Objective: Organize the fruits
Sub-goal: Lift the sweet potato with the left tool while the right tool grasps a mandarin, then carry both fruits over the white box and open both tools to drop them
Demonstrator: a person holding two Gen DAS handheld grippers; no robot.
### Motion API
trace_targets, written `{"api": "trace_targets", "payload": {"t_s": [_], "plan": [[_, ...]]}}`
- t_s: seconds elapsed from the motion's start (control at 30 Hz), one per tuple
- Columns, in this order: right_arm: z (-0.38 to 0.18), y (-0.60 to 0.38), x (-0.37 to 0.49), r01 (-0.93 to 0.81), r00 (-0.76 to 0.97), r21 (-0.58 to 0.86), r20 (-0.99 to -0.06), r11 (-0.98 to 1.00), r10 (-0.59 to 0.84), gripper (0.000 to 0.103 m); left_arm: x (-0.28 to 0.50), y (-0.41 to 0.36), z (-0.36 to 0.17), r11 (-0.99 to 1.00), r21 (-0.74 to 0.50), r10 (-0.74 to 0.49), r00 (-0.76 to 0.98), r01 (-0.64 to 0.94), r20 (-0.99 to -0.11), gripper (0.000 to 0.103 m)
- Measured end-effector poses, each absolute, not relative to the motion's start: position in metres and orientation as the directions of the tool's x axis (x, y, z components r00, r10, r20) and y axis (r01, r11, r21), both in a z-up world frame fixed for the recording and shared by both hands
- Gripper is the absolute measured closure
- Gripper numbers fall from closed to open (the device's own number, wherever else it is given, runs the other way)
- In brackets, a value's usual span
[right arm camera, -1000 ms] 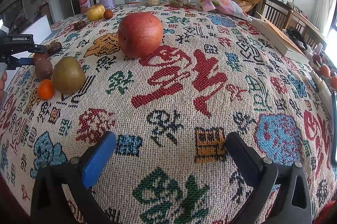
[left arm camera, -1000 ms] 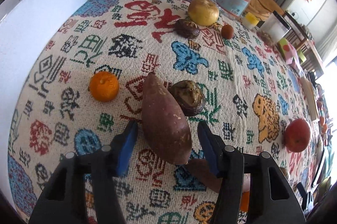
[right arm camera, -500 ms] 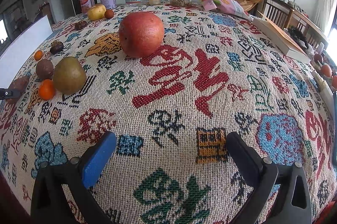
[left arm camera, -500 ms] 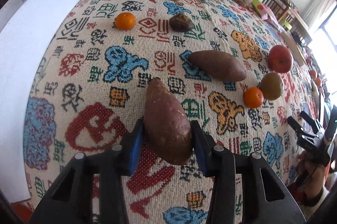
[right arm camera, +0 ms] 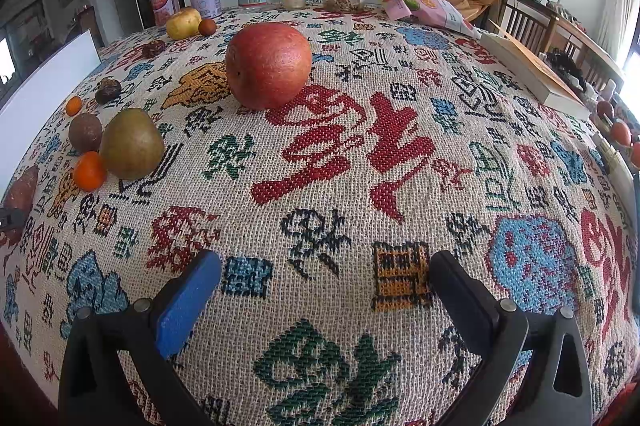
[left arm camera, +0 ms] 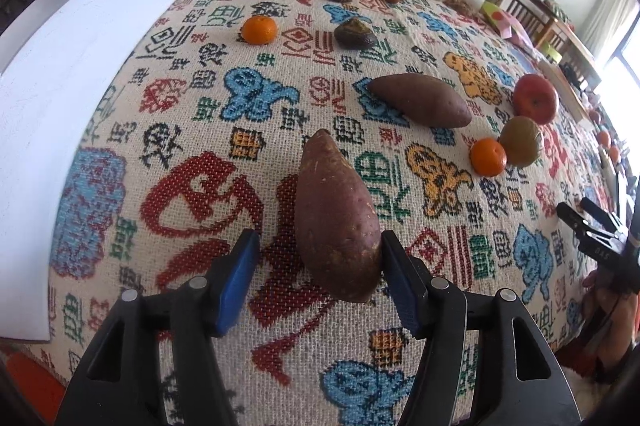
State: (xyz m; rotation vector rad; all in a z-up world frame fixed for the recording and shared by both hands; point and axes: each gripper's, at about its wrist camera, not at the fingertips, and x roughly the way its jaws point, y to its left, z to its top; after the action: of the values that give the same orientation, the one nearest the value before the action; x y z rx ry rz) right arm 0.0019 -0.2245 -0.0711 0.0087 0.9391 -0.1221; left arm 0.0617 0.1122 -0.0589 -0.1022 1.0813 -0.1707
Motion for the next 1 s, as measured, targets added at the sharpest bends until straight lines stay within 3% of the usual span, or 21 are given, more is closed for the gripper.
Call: {"api": "trace_targets", "payload": {"t_s": [0.57, 0.7, 0.73, 0.8, 0.87, 1.0], "plan": [[-0.07, -0.223, -0.002, 0.103, 0.589, -0.034, -0.803, 0.994, -0.089, 0.0, 0.063, 0.111, -0.056, 0.981, -0.158, -0.191, 0.469, 0.109, -0.862, 0.036], [-0.058, -0.186, -0.016, -0.108, 0.609, 0.168, -0.768, 0.98, 0.199, 0.001, 0.068, 0.104, -0.058, 0.981, -0.147, -0.191, 0.468, 0.129, -0.863, 0.037], [-0.056, -0.17, -0.015, -0.177, 0.594, 0.209, -0.757, 0.962, 0.274, 0.001, 0.07, 0.103, -0.06, 0.982, -0.136, -0.18, 0.466, 0.128, -0.866, 0.047], [-0.053, -0.137, -0.007, -0.276, 0.561, 0.222, -0.753, 0.935, 0.345, 0.009, 0.072, 0.101, -0.059, 0.98, -0.147, -0.194, 0.474, 0.135, -0.859, 0.06], [-0.052, -0.11, 0.006, -0.328, 0.545, 0.204, -0.757, 0.922, 0.361, 0.027, 0.071, 0.104, -0.058, 0.981, -0.155, -0.193, 0.479, 0.118, -0.856, 0.06], [-0.056, -0.076, 0.041, -0.304, 0.562, 0.153, -0.768, 0.94, 0.307, 0.031, 0.059, 0.117, -0.051, 0.977, -0.192, -0.212, 0.502, 0.093, -0.839, 0.06]]}}
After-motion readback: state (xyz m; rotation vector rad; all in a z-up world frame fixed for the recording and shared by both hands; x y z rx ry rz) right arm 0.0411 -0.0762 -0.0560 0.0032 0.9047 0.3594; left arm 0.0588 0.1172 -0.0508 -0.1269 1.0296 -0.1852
